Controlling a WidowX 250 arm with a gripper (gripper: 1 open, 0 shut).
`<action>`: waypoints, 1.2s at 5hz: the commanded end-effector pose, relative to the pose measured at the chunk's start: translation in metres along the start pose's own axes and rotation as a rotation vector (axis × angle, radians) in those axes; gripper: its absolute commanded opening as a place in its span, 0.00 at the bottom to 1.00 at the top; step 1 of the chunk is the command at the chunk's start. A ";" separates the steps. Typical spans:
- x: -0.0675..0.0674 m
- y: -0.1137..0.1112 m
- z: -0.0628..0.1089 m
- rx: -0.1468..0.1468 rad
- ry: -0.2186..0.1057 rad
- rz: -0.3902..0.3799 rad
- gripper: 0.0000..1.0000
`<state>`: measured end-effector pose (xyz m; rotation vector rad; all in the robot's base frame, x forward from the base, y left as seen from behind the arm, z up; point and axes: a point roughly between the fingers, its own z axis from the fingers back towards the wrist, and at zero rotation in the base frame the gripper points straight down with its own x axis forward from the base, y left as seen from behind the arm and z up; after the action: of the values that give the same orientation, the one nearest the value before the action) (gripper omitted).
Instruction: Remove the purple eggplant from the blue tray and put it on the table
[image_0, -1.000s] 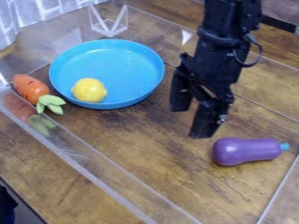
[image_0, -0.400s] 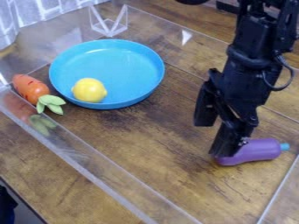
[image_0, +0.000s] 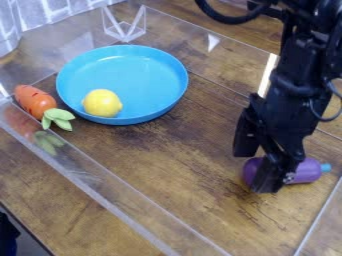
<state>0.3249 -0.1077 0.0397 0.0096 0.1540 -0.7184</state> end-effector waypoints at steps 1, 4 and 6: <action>0.015 -0.003 0.012 0.022 -0.070 -0.029 1.00; 0.030 0.005 0.014 0.038 -0.074 -0.045 0.00; 0.031 0.002 0.012 0.032 -0.075 -0.031 1.00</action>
<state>0.3437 -0.1141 0.0279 0.0097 0.1415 -0.7232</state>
